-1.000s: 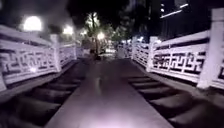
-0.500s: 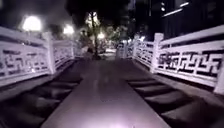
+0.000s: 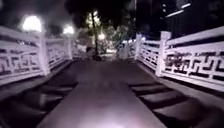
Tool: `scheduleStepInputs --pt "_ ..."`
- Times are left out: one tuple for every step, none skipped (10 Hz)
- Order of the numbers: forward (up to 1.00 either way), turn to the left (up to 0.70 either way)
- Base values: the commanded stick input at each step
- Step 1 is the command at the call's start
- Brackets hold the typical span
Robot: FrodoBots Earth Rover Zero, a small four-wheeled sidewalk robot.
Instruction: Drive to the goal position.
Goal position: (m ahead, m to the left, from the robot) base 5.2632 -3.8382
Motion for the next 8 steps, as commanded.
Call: scheduleStepInputs --pt "0.70 0.14" --pt "0.70 0.12" --pt "0.70 0.06" --pt "0.70 0.00" --pt "0.70 0.00" --pt "0.70 0.00" --pt "0.70 0.00" --pt "0.70 0.00"
